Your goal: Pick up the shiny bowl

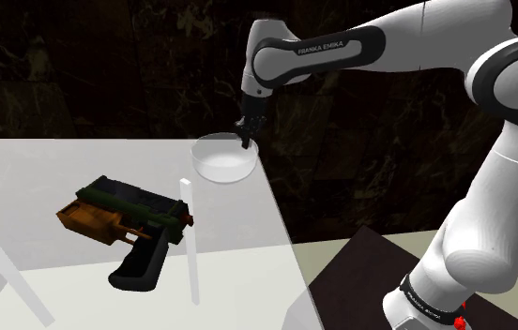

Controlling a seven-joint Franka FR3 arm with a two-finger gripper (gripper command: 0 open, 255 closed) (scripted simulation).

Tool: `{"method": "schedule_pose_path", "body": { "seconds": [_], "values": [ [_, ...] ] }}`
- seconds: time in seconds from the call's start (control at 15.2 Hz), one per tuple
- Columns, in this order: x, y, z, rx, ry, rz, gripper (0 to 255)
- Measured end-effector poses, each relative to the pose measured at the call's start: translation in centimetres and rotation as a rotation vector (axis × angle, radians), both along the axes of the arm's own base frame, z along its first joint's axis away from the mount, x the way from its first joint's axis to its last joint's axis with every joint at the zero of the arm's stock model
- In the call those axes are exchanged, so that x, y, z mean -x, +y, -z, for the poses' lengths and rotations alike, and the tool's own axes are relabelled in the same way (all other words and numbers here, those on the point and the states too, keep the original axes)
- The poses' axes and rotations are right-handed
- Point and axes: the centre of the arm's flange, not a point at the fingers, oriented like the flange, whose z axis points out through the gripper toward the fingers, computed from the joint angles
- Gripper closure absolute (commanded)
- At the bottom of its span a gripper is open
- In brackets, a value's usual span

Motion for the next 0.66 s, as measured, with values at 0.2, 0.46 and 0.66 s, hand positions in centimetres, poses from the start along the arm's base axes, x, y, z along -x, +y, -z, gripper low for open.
{"method": "schedule_pose_path", "body": {
  "seconds": [0.2,0.46,0.66],
  "values": [
    [0.0,0.1,-1.4,0.000,0.000,0.000,255],
    [-0.1,0.0,-3.6,0.000,0.000,0.000,255],
    [-0.1,0.1,-4.9,0.000,0.000,0.000,255]
  ]
}}
